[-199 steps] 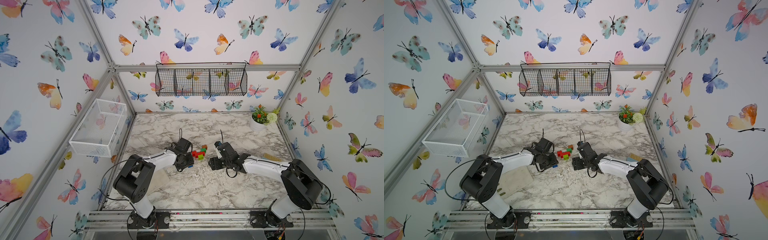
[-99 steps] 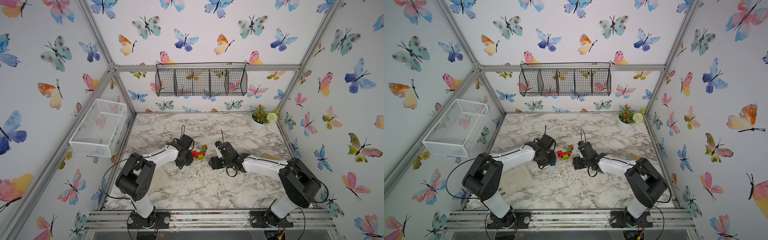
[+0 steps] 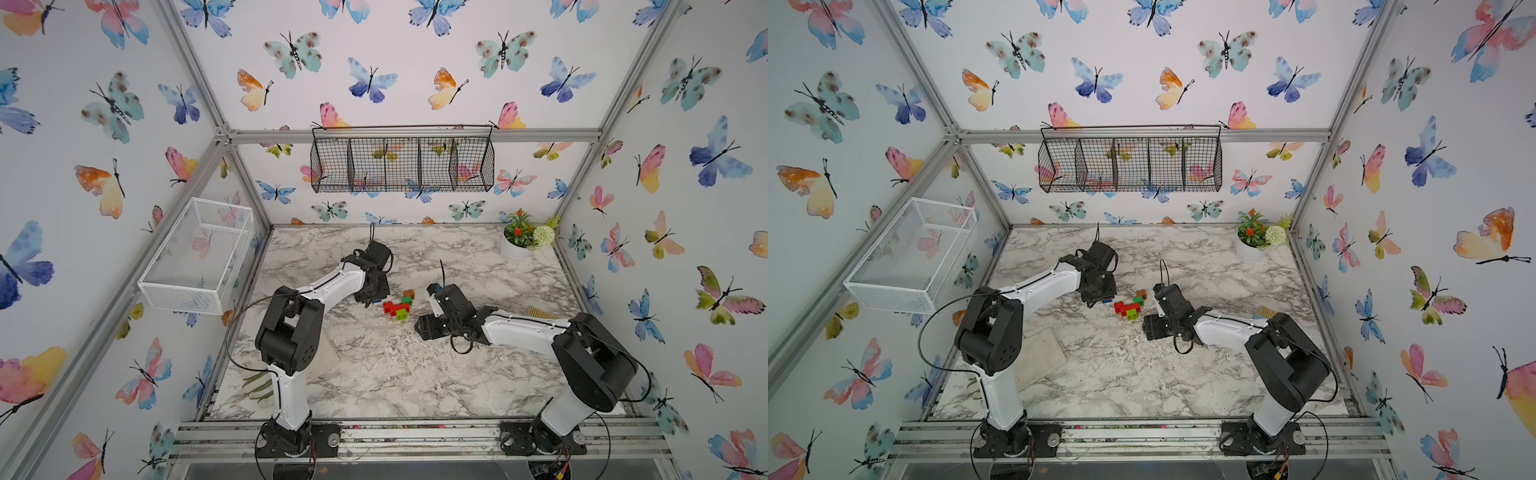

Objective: Assemble the letter v with lego
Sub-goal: Place the lego brick at the center of the board.

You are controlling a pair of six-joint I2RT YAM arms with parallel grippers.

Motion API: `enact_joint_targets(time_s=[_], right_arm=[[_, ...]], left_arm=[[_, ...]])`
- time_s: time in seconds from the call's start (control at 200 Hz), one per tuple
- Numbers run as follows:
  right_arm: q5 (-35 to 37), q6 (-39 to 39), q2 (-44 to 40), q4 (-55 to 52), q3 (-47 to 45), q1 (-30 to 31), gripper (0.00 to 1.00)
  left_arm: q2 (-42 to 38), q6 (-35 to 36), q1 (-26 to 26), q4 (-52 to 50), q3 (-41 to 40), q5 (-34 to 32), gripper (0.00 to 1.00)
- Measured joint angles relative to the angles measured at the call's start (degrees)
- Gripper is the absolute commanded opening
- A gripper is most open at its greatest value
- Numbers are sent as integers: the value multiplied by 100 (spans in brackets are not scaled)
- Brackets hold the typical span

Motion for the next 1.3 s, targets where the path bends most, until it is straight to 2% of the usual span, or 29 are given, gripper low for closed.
enact_joint_targets(time_s=[0.29, 0.851, 1.006, 1.166, 1.301], right_arm=[[-63, 13, 490, 79, 229, 0, 71], [-57, 74, 1040, 321, 772, 0, 69], [-55, 74, 1064, 374, 774, 0, 69], [-55, 76, 1147, 407, 863, 0, 68], [-52, 76, 1193, 422, 918, 0, 67]], left_arm=[[422, 28, 4, -22, 116, 11, 31], [428, -160, 4, 396, -72, 234, 35], [428, -190, -4, 551, -136, 323, 42], [428, -243, -4, 608, -267, 466, 59], [389, -262, -4, 610, -275, 509, 67]])
